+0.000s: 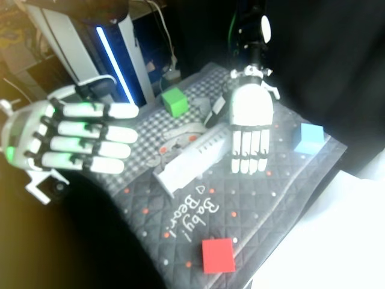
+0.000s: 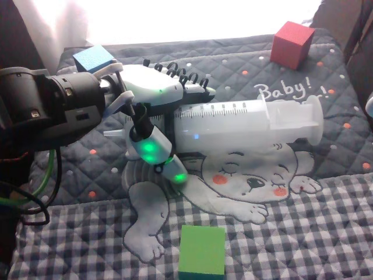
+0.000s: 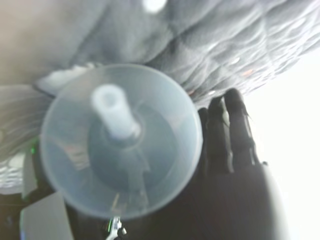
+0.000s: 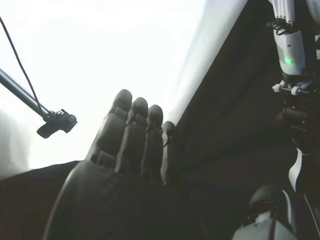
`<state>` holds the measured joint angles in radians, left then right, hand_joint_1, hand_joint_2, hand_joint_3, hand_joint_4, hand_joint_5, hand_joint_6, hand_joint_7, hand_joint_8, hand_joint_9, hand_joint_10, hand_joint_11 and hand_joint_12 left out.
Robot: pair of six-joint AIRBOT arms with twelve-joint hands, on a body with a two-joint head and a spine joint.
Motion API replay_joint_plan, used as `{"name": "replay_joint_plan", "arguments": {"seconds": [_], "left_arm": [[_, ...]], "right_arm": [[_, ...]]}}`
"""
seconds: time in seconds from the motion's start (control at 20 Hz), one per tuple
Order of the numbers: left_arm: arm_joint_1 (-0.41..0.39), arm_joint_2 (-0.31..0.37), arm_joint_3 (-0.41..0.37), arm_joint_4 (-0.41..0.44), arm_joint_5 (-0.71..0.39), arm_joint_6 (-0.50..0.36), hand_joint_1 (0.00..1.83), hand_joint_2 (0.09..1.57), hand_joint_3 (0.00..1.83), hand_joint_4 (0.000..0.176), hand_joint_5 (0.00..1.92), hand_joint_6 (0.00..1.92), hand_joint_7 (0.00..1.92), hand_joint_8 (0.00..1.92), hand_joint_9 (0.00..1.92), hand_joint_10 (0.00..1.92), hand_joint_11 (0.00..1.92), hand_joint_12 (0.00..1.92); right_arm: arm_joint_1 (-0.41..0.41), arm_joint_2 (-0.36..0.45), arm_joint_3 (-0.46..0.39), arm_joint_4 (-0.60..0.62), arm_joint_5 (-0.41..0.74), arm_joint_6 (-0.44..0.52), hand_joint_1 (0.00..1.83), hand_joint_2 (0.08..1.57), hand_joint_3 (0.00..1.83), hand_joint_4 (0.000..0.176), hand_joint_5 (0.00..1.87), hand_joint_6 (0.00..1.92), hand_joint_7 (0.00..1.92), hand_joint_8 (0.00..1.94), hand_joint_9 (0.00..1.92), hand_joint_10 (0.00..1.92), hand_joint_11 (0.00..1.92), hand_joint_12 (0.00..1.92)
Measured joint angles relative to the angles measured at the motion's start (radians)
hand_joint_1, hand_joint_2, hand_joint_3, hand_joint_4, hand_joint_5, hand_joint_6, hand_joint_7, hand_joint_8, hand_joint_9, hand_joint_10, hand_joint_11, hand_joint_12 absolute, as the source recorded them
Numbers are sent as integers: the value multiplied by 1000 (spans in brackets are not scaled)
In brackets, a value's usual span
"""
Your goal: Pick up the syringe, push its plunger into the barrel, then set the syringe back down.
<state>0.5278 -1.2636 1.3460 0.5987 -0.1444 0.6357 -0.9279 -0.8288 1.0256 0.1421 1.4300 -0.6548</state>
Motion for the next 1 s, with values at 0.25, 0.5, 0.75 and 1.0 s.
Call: {"name": "replay_joint_plan", "arguments": {"seconds": [0.25, 0.5, 0.75, 1.0], "left_arm": [[0, 0, 0, -15, -45, -8, 1382, 1123, 0, 0, 936, 732, 937, 1138, 947, 1304, 807, 1416], [2, 0, 0, -18, -51, -15, 1381, 1102, 0, 0, 949, 812, 948, 1068, 1019, 1202, 844, 1395], [2, 1, 13, -44, -64, -8, 1385, 1097, 0, 0, 929, 893, 988, 978, 1001, 1158, 860, 1305], [2, 24, 18, -101, -86, 3, 1439, 1095, 2, 143, 727, 1917, 894, 1918, 1093, 1919, 1168, 1920]], "right_arm": [[0, 0, 0, 0, 0, 2, 193, 827, 13, 57, 183, 1, 258, 4, 252, 8, 219, 147], [0, 0, 0, 0, 0, 2, 178, 833, 11, 59, 199, 6, 265, 5, 264, 10, 230, 156], [0, 0, 0, -3, 0, 2, 197, 811, 0, 64, 186, 1, 259, 2, 250, 1, 203, 150], [0, 0, 0, -2, 0, 2, 195, 809, 0, 63, 179, 0, 254, 0, 248, 0, 201, 153]]}}
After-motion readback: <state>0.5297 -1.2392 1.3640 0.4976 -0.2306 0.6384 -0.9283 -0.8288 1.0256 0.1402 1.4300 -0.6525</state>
